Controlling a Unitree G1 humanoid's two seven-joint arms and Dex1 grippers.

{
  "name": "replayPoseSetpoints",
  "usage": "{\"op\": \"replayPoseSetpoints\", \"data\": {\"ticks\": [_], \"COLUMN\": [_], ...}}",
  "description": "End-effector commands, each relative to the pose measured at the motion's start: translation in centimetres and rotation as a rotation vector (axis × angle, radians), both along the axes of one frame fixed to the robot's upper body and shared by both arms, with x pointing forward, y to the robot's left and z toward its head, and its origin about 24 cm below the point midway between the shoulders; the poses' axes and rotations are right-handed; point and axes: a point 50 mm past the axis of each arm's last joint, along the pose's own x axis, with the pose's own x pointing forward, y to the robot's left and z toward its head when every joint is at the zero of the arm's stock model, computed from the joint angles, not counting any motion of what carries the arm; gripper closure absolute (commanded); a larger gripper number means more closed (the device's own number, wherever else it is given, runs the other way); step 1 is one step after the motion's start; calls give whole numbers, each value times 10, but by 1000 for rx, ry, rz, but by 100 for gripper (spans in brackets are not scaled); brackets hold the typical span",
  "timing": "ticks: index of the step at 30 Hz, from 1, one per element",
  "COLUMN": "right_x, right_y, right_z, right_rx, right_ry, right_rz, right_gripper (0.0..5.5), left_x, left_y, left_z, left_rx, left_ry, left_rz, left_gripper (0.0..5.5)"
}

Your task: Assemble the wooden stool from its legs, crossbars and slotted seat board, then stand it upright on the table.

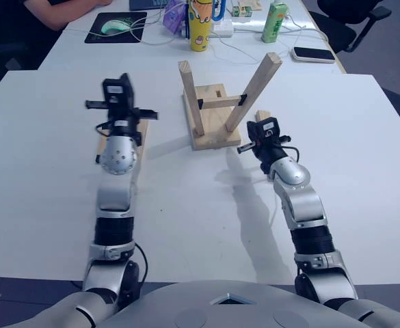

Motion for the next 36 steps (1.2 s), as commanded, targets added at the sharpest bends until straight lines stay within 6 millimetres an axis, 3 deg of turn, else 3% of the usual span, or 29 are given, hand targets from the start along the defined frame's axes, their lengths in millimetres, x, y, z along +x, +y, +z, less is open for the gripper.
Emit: {"op": "replayPoseSetpoints", "data": {"ticks": [1,4,8,10,14,17,21,28,30,34,36], "right_x": [12,33,79,89,97,99,91,53,47,53,54], "right_y": [-18,-31,-39,-35,-42,-37,-24,42,39,-3,-13], "right_z": [-6,0,17,27,37,46,42,6,-4,-11,-13], "right_rx": [-49,-73,-37,-11,-79,-59,-2,-45,-93,-145,-165], "right_ry": [43,19,29,17,35,10,26,55,73,95,102], "right_rz": [-32,-49,35,128,164,256,494,1047,1030,762,688], "right_gripper": [550,550,550,550,550,550,550,550,550,550,550], "left_x": [-2,-5,-2,0,-2,-5,-8,-17,-19,-24,-26], "left_y": [-4,-16,-1,-3,-11,0,8,24,22,16,16], "left_z": [-4,-23,-35,-44,-41,-53,-54,-69,-72,-74,-74], "left_rx": [18,49,173,229,316,361,414,448,439,423,418], "left_ry": [37,158,248,322,291,369,371,454,457,455,459], "left_rz": [-136,-343,-401,-496,-668,-741,-840,-868,-881,-907,-916], "left_gripper": [546,546,546,546,546,546,546,546,546,546,546]}}
